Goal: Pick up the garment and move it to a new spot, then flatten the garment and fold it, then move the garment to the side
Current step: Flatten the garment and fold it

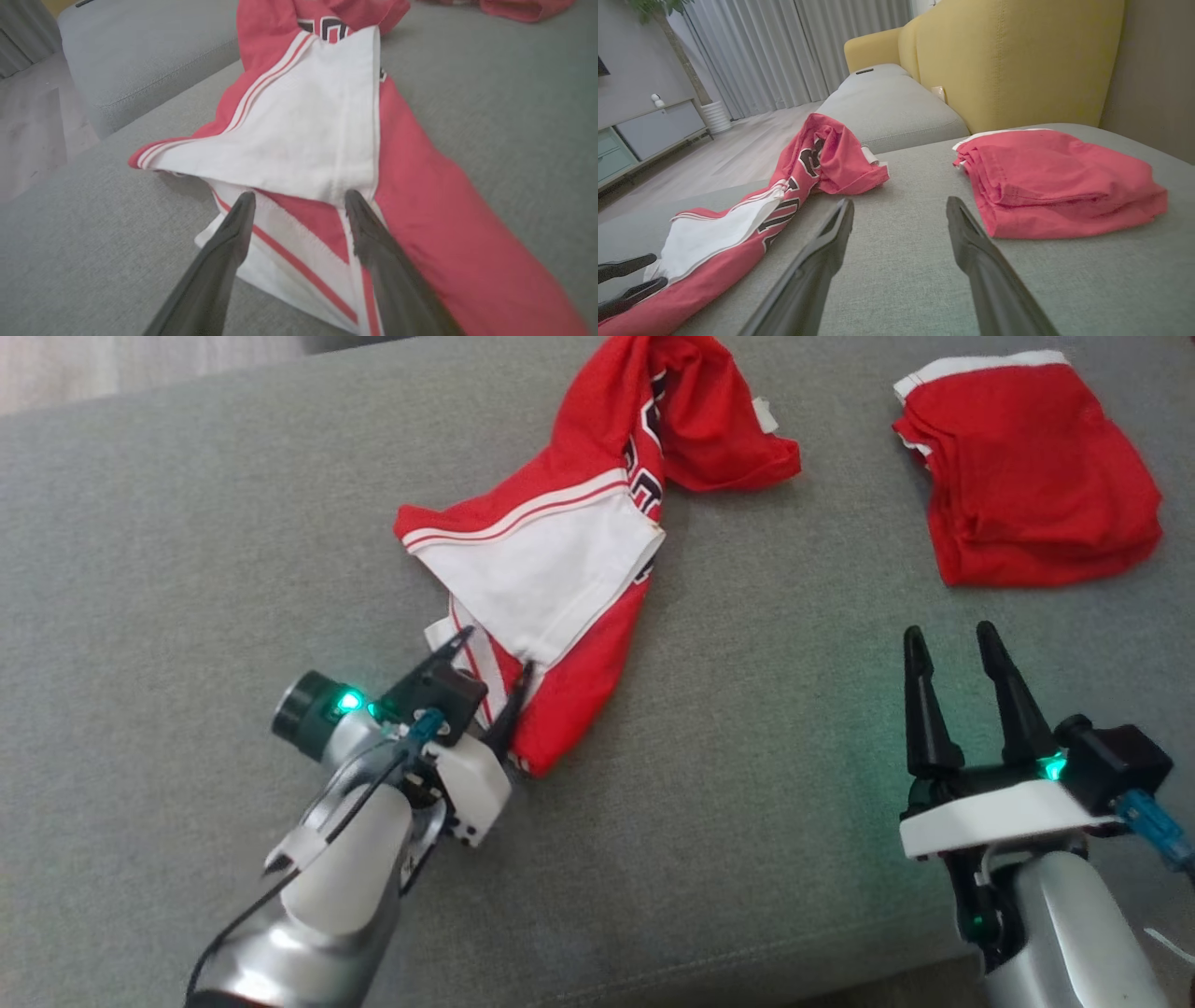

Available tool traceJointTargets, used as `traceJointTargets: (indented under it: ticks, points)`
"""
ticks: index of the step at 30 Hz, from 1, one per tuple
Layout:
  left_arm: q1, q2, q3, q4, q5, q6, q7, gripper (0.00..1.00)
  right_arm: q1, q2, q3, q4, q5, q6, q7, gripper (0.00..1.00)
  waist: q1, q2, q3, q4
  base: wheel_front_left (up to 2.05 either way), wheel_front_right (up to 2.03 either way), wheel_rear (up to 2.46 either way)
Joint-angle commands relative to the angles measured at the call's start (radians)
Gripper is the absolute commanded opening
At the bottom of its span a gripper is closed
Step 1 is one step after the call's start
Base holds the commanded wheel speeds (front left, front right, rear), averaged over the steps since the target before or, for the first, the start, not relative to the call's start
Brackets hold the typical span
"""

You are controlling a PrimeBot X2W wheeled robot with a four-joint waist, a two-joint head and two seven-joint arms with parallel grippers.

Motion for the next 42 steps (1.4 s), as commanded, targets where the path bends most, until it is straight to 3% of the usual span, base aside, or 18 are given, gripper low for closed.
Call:
traceJointTargets:
  ticks: [1, 4, 11, 22, 37, 38, 40, 42]
  points:
    - [-0.045, 0.017, 0.026, -0.014, 0.004, 0.019, -0.009, 1.00, -0.036, 0.005, 0.016, -0.031, 0.005, -0.001, -0.007, 1.00, -0.0001, 0.0000, 0.002, -0.005, 0.00, 0.00, 0.00]
    - [-0.070, 0.014, 0.019, 0.033, 0.017, 0.046, -0.022, 1.00, -0.037, 0.006, 0.016, -0.028, 0.006, -0.001, -0.008, 1.00, -0.0001, 0.0000, 0.002, -0.013, 0.00, 0.00, 0.00]
    - [-0.117, 0.008, -0.051, 0.071, 0.056, 0.028, -0.045, 1.00, -0.048, 0.008, 0.017, -0.023, 0.007, -0.001, -0.007, 1.00, -0.0001, 0.0000, 0.006, -0.024, 0.00, 0.00, 0.00]
    - [-0.139, -0.002, -0.083, 0.010, 0.023, 0.018, -0.049, 1.00, -0.054, 0.012, 0.020, -0.017, 0.006, -0.001, -0.007, 1.00, -0.0001, 0.0000, 0.024, -0.032, 0.00, 0.00, 0.00]
    - [-0.161, -0.012, -0.118, 0.081, -0.030, -0.024, -0.049, 1.00, -0.064, 0.015, 0.024, 0.004, 0.005, -0.001, 0.001, 1.00, -0.0001, 0.0000, 0.034, -0.042, 0.00, 0.00, 0.00]
    - [-0.162, -0.014, -0.118, 0.087, -0.036, -0.027, -0.049, 0.70, -0.065, 0.015, 0.025, 0.008, 0.004, -0.001, 0.002, 1.00, -0.0001, 0.0000, 0.033, -0.043, 0.00, 0.00, 0.00]
    - [-0.164, -0.016, -0.116, 0.087, -0.047, -0.027, -0.049, 0.00, -0.066, 0.016, 0.027, 0.013, 0.004, -0.001, 0.002, 1.00, -0.0001, 0.0000, 0.033, -0.045, 0.00, 0.00, 0.00]
    - [-0.167, -0.017, -0.111, 0.072, -0.057, -0.023, -0.049, 0.00, -0.067, 0.017, 0.028, 0.015, 0.004, -0.001, 0.001, 1.00, -0.0001, 0.0000, 0.033, -0.045, 0.00, 0.00, 0.00]
